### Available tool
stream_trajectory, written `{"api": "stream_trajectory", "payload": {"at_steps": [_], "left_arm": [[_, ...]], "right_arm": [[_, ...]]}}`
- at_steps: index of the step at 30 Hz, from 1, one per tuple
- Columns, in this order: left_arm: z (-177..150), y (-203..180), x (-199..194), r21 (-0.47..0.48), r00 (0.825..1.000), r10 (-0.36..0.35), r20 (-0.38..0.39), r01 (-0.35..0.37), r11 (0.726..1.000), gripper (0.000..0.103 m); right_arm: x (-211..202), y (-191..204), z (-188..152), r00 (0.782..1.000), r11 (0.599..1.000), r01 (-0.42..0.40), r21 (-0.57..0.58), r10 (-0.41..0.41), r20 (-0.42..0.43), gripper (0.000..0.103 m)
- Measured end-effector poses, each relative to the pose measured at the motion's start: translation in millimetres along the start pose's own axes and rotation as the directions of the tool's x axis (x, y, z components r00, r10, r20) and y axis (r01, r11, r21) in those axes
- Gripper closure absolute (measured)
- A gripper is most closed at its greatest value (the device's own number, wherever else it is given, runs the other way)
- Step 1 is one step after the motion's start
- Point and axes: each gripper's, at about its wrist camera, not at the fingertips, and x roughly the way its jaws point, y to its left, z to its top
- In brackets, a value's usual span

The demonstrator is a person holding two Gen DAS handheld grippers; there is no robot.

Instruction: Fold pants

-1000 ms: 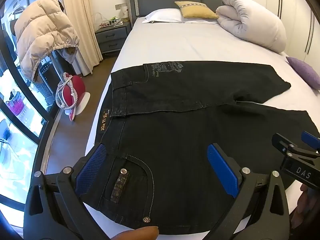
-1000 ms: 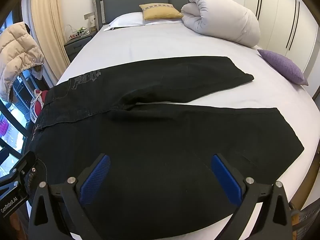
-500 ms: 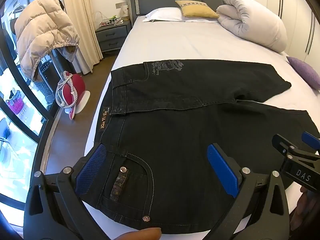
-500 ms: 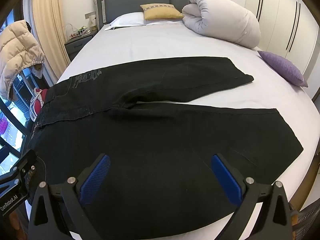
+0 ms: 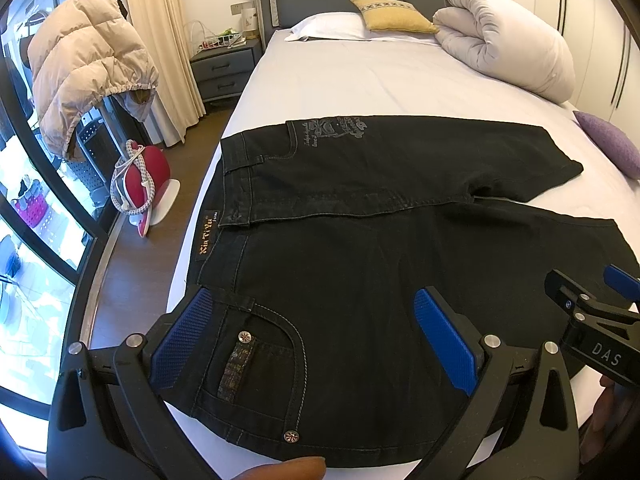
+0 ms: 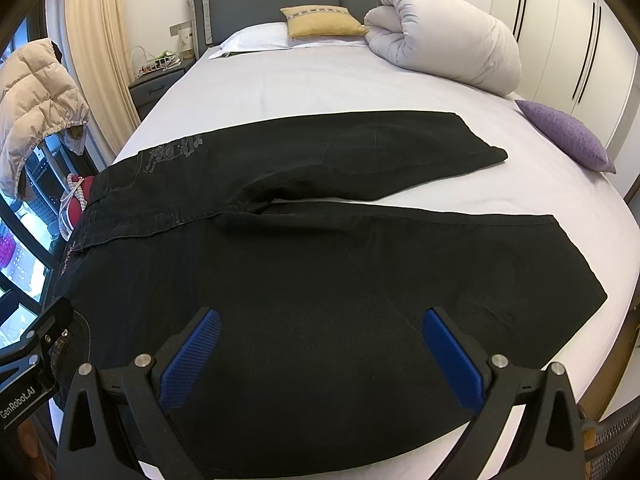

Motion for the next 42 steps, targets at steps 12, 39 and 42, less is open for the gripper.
{"api": "stream_trajectory", "payload": {"at_steps": [12, 39, 42], "left_arm": [[-1.1, -0.3, 0.0, -0.004, 1.000, -0.001, -0.004, 0.001, 1.000, 0.000], [-2.4, 2.0, 5.4, -0.013, 1.000, -0.005, -0.018, 0.005, 1.000, 0.000], [-2.5, 2.7, 6.1, -0.019, 1.000, -0.006, -0.020, 0.006, 1.000, 0.000]], "right_arm": [[0.4, 0.8, 0.2, 1.000, 1.000, -0.002, -0.001, 0.002, 0.001, 0.000], [2.0, 5.0, -1.2, 1.000, 1.000, -0.005, -0.006, 0.005, -0.001, 0.000], [2.2, 5.6, -1.5, 1.000, 1.000, -0.005, -0.005, 0.005, 0.000, 0.000]]}}
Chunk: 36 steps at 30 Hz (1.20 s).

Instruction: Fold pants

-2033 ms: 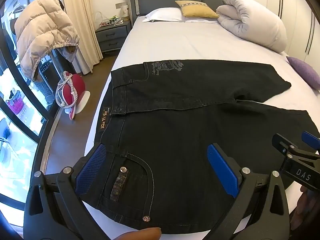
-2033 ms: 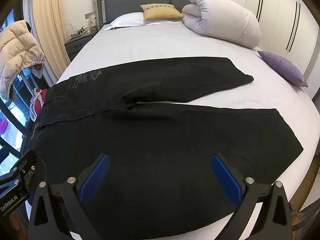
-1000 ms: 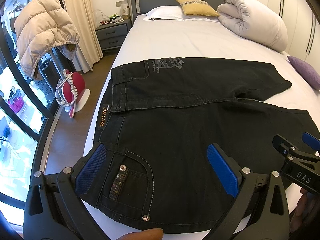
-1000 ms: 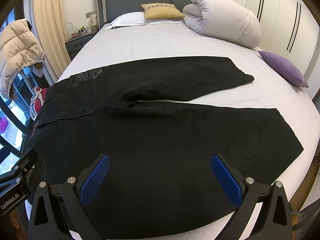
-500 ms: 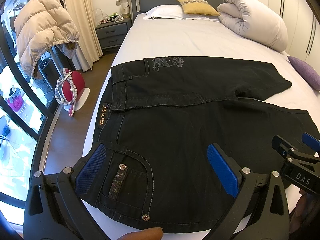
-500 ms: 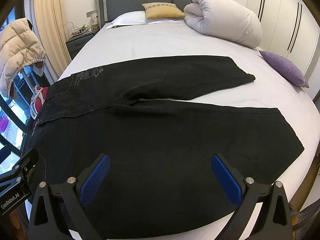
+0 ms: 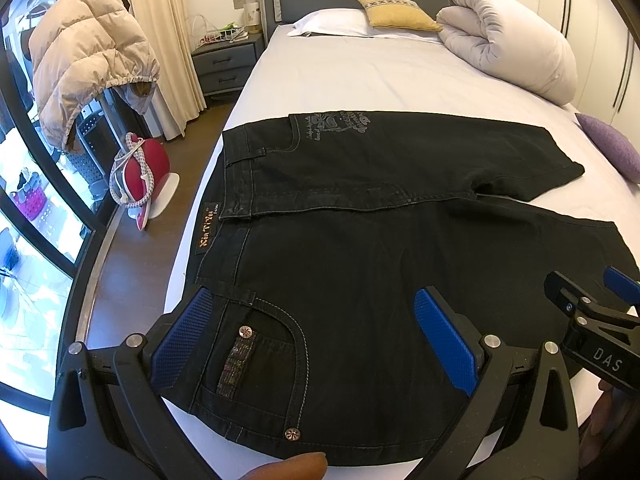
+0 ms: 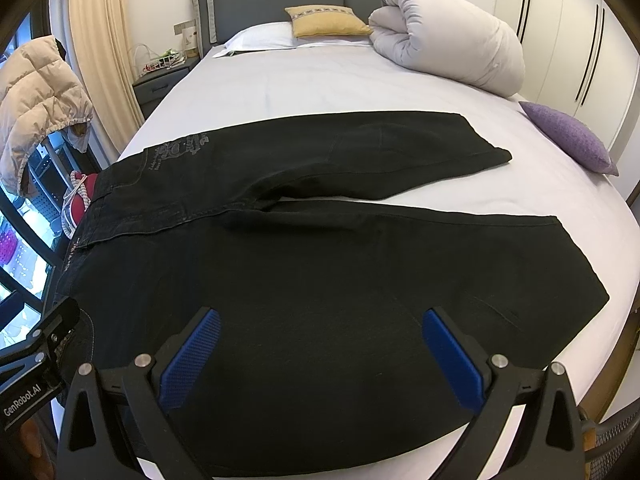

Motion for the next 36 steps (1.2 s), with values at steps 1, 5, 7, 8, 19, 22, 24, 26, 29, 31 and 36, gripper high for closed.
{"api": "stream_trajectory", "payload": {"at_steps": [1, 5, 7, 8, 19, 22, 24, 26, 29, 31, 36], "left_arm": [[0.0, 0.1, 0.4, -0.001, 1.000, 0.000, -0.001, 0.000, 1.000, 0.000], [0.6, 1.0, 2.2, -0.005, 1.000, 0.002, -0.006, -0.002, 1.000, 0.000], [1.1, 1.6, 3.3, -0.008, 1.000, -0.002, -0.009, 0.002, 1.000, 0.000], [1.5, 2.0, 3.7, -0.009, 1.000, -0.001, -0.010, 0.001, 1.000, 0.000], [4.0, 1.4, 4.5, -0.006, 1.000, 0.003, 0.008, -0.003, 1.000, 0.000], [5.2, 6.2, 5.7, -0.017, 0.999, -0.051, 0.000, 0.051, 0.999, 0.000], [8.1, 13.6, 9.5, -0.047, 0.985, -0.171, -0.001, 0.171, 0.984, 0.000], [11.7, 15.2, 17.3, -0.040, 0.978, -0.206, -0.030, 0.204, 0.978, 0.000], [19.6, 12.2, 26.7, 0.030, 0.983, -0.180, -0.035, 0.181, 0.983, 0.000], [26.8, 14.4, 32.7, 0.044, 0.968, -0.249, -0.033, 0.250, 0.967, 0.000], [56.0, 29.8, 61.7, -0.011, 0.964, -0.227, -0.138, 0.228, 0.974, 0.000]], "right_arm": [[-0.2, -0.5, 0.2, 1.000, 1.000, 0.000, -0.001, 0.000, -0.001, 0.000], [-0.3, -0.4, 0.1, 1.000, 1.000, 0.001, -0.002, -0.001, 0.000, 0.000], [0.4, 1.1, -0.6, 1.000, 1.000, 0.000, -0.004, 0.000, 0.000, 0.000], [1.0, 1.7, -1.3, 1.000, 1.000, -0.001, -0.004, 0.001, -0.001, 0.000], [4.6, 3.2, -0.7, 1.000, 1.000, -0.015, -0.006, 0.015, -0.012, 0.000], [5.2, 1.4, 0.0, 1.000, 1.000, -0.024, -0.006, 0.024, -0.008, 0.000], [5.3, -2.3, 2.2, 0.999, 0.999, -0.039, 0.000, 0.039, 0.004, 0.000], [3.3, -7.2, 5.9, 0.997, 0.998, -0.069, 0.005, 0.068, 0.029, 0.000], [-1.2, -13.9, 15.9, 0.990, 0.993, -0.118, 0.001, 0.117, 0.080, 0.000], [-3.1, -16.7, 25.1, 0.982, 0.988, -0.157, -0.013, 0.157, 0.103, 0.000], [1.8, -22.3, 50.6, 0.970, 0.978, -0.199, -0.063, 0.206, 0.126, 0.000]]}}
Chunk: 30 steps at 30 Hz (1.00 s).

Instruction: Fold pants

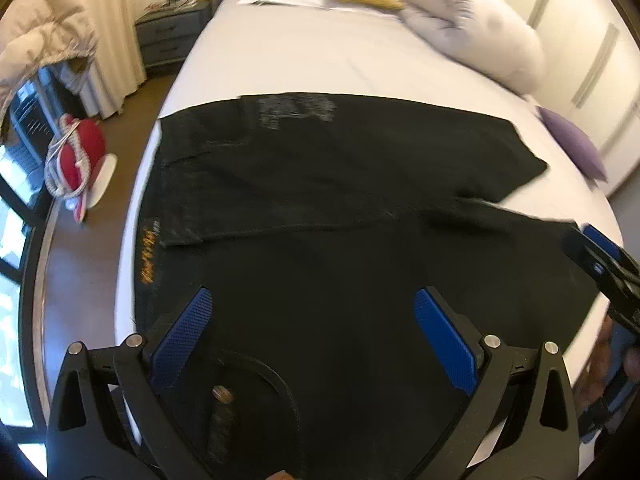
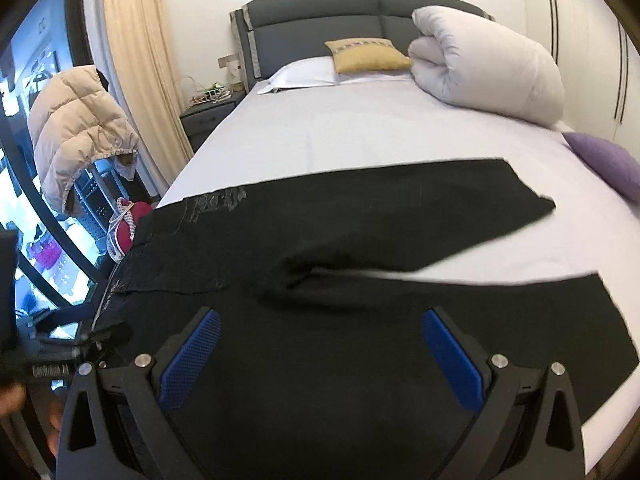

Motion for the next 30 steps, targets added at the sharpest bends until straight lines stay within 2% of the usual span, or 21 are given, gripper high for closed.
{"api": "stream_trajectory", "payload": {"at_steps": [3, 5, 8, 10, 11, 13, 14, 16, 18, 20, 25, 30], "left_arm": [[31.8, 23.3, 12.4, -0.041, 1.000, 0.023, -0.011, -0.024, 0.999, 0.000], [56.6, 35.0, 20.5, -0.031, 0.999, 0.032, 0.009, -0.031, 0.999, 0.000], [105.0, 46.8, 35.1, 0.076, 0.997, 0.068, 0.046, -0.071, 0.995, 0.000], [137.3, 54.0, 46.0, 0.162, 0.998, 0.047, 0.049, -0.055, 0.985, 0.000], [157.9, 57.8, 55.3, 0.226, 0.998, 0.051, 0.039, -0.059, 0.972, 0.000], [185.9, 63.9, 72.0, 0.316, 1.000, 0.030, 0.000, -0.029, 0.948, 0.000], [202.4, 69.9, 85.7, 0.345, 0.999, 0.003, -0.046, 0.013, 0.938, 0.001], [223.7, 79.6, 108.2, 0.365, 0.994, -0.003, -0.105, 0.042, 0.930, 0.006], [237.1, 82.6, 129.0, 0.381, 0.985, -0.035, -0.169, 0.098, 0.919, 0.018], [241.2, 87.9, 152.6, 0.396, 0.971, -0.037, -0.235, 0.130, 0.909, 0.022], [236.1, 85.3, 201.3, 0.473, 0.932, -0.011, -0.361, 0.194, 0.860, 0.030], [258.0, 100.6, 209.5, 0.392, 0.918, -0.086, -0.388, 0.249, 0.886, 0.031]], "right_arm": [[8.0, -5.9, 12.6, 1.000, 1.000, -0.008, -0.013, 0.008, 0.006, 0.000], [16.1, -11.0, 20.4, 1.000, 1.000, -0.019, -0.020, 0.019, 0.005, 0.000], [30.3, -16.6, 28.6, 0.999, 0.998, -0.032, -0.046, 0.031, -0.013, 0.000], [37.8, -19.4, 32.7, 0.999, 0.997, -0.045, -0.069, 0.044, -0.020, 0.001], [42.5, -21.3, 35.1, 0.998, 0.995, -0.058, -0.085, 0.057, -0.025, 0.002], [50.6, -23.8, 38.4, 0.997, 0.992, -0.072, -0.108, 0.068, -0.040, 0.012], [54.8, -25.6, 39.2, 0.996, 0.990, -0.080, -0.115, 0.074, -0.053, 0.014], [64.2, -27.1, 40.2, 0.991, 0.987, -0.116, -0.115, 0.107, -0.082, 0.017], [71.8, -27.5, 40.6, 0.985, 0.982, -0.152, -0.110, 0.142, -0.097, 0.018], [81.6, -24.5, 40.1, 0.978, 0.975, -0.186, -0.124, 0.172, -0.117, 0.018], [102.3, -13.9, 40.8, 0.961, 0.957, -0.239, -0.162, 0.210, -0.178, 0.026], [109.0, -6.6, 41.6, 0.953, 0.948, -0.268, -0.170, 0.235, -0.190, 0.026]]}}
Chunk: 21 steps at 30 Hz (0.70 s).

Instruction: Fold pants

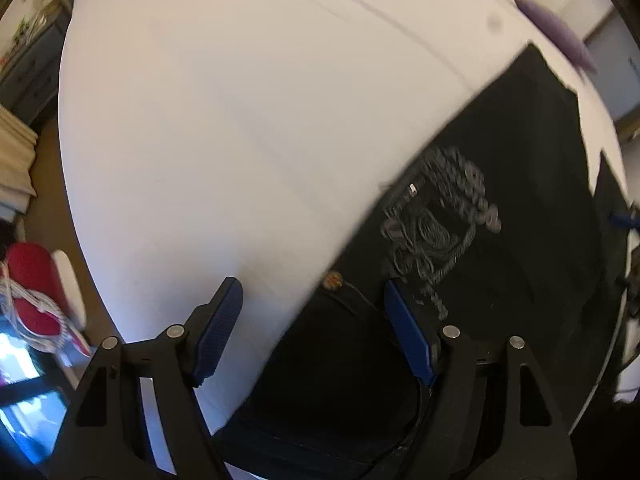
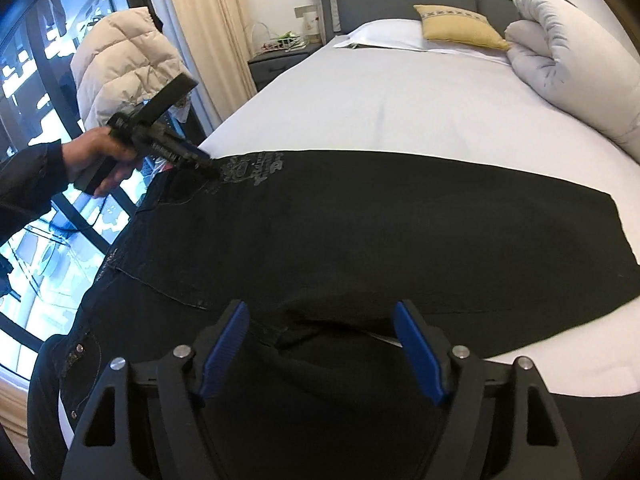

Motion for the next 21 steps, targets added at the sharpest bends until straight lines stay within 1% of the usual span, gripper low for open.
{"api": "stream_trajectory", "payload": {"at_steps": [2, 4, 5, 6, 7, 8, 9, 10, 11, 14, 16, 17, 19, 21], "left_arm": [[5.0, 11.2, 3.0, -0.025, 0.999, -0.039, -0.026, 0.038, 0.999, 0.031], [6.2, 17.7, 0.5, -0.022, 0.997, -0.056, -0.046, 0.055, 0.998, 0.031], [6.9, 18.6, 0.9, -0.022, 0.996, -0.065, -0.054, 0.064, 0.998, 0.033], [7.5, 19.4, 1.5, -0.021, 0.996, -0.071, -0.063, 0.070, 0.997, 0.040], [8.0, 19.7, 1.5, -0.018, 0.995, -0.074, -0.071, 0.073, 0.997, 0.045], [8.3, 20.6, -0.2, -0.014, 0.993, -0.095, -0.075, 0.094, 0.995, 0.059], [13.4, 25.2, -2.5, -0.014, 0.991, -0.106, -0.078, 0.106, 0.994, 0.077], [15.6, 30.7, -5.4, -0.011, 0.991, -0.108, -0.082, 0.107, 0.994, 0.080], [16.7, 33.3, -6.7, -0.008, 0.991, -0.104, -0.083, 0.104, 0.995, 0.086], [18.7, 36.1, -7.6, -0.018, 0.993, -0.098, -0.068, 0.097, 0.995, 0.093], [15.2, 32.0, -12.7, -0.022, 0.996, -0.078, -0.041, 0.077, 0.997, 0.094], [14.6, 32.1, -17.4, -0.019, 0.998, -0.058, -0.020, 0.058, 0.998, 0.095], [-4.3, 21.8, -34.4, -0.011, 0.999, -0.025, 0.027, 0.026, 1.000, 0.096], [-12.7, 17.0, -53.2, 0.014, 0.997, 0.027, 0.078, -0.028, 0.999, 0.097]], "right_arm": [[1.1, 1.3, -2.4, 1.000, 1.000, -0.010, 0.001, 0.010, -0.008, 0.026], [2.3, 3.2, -3.8, 1.000, 1.000, -0.007, 0.001, 0.007, -0.011, 0.026], [2.0, 3.9, -4.2, 1.000, 1.000, -0.005, 0.002, 0.005, -0.009, 0.026], [1.9, 3.8, -4.4, 1.000, 1.000, -0.003, 0.006, 0.003, -0.007, 0.026], [2.3, 3.4, -4.6, 1.000, 1.000, 0.001, 0.012, -0.001, -0.008, 0.026], [3.2, 3.2, -4.6, 1.000, 1.000, 0.006, 0.015, -0.006, -0.010, 0.026], [5.2, 2.1, -3.8, 1.000, 1.000, 0.011, 0.018, -0.011, -0.013, 0.026], [5.6, 1.6, -4.1, 1.000, 1.000, 0.016, 0.023, -0.015, -0.015, 0.026], [6.1, 1.4, -4.0, 1.000, 0.999, 0.018, 0.027, -0.018, -0.016, 0.026], [6.9, 1.7, -3.9, 1.000, 0.999, 0.021, 0.037, -0.020, -0.018, 0.026], [6.7, 1.9, -3.4, 1.000, 0.999, 0.022, 0.039, -0.021, -0.016, 0.026], [6.5, 2.2, -2.6, 1.000, 0.999, 0.021, 0.038, -0.021, -0.015, 0.026], [5.8, 4.0, 0.6, 1.000, 0.999, 0.024, 0.024, -0.024, -0.009, 0.026], [5.3, 6.4, 6.0, 1.000, 1.000, 0.019, -0.001, -0.019, -0.005, 0.026]]}}
